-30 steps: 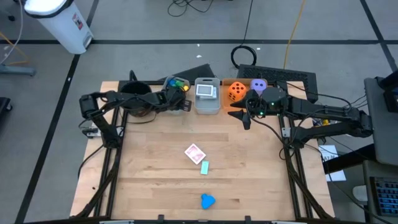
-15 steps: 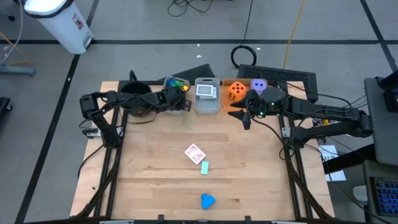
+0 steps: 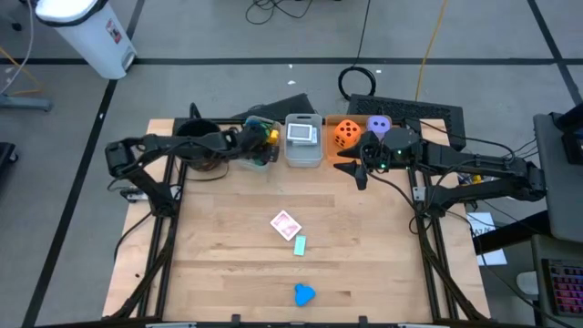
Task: Pick & Place Toys
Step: Put the red deck of cards into the right gray bin
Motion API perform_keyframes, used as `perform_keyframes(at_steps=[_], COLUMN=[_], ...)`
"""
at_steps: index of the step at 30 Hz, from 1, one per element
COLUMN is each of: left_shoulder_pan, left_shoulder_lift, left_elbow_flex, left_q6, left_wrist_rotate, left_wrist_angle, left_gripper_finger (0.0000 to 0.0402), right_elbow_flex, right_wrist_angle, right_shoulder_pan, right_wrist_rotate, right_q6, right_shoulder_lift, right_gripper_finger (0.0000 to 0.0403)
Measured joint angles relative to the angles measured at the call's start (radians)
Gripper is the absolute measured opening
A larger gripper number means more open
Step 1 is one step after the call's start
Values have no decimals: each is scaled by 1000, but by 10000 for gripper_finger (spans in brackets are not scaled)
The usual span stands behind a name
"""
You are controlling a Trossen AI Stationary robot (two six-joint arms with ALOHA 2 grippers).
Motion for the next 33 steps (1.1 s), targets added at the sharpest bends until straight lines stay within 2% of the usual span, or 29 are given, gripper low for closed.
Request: perform_keyframes(at_steps=[9,14,18,24,27,30,33], left_shoulder_pan=[12,10,-12,-112,-161,-216,-302], left_shoulder_lift=[-199,-315,-389,-409,-400,-394,-396], left_elbow_flex=[0,1,1,2,2,2,2], left_q6=[12,-32,-41,17,-71,-67,-22], left_wrist_rotate=[80,175,250,277,272,272,251], left_wrist_angle=[97,239,370,554,649,667,665], left_gripper_finger=[230,230,230,230,230,230,230], right_elbow_flex=[0,0,0,0,0,0,0], right_wrist_angle=[4,5,9,11,11,18,19], right_shoulder_pan=[0,2,2,2,2,2,2], right_wrist_rotate=[0,-3,-3,-4,-5,-6,-5], right_q6=[-1,3,81,146,150,163,248], right_shoulder_lift=[0,0,0,0,0,0,0], right_gripper_finger=[210,210,210,210,210,210,210])
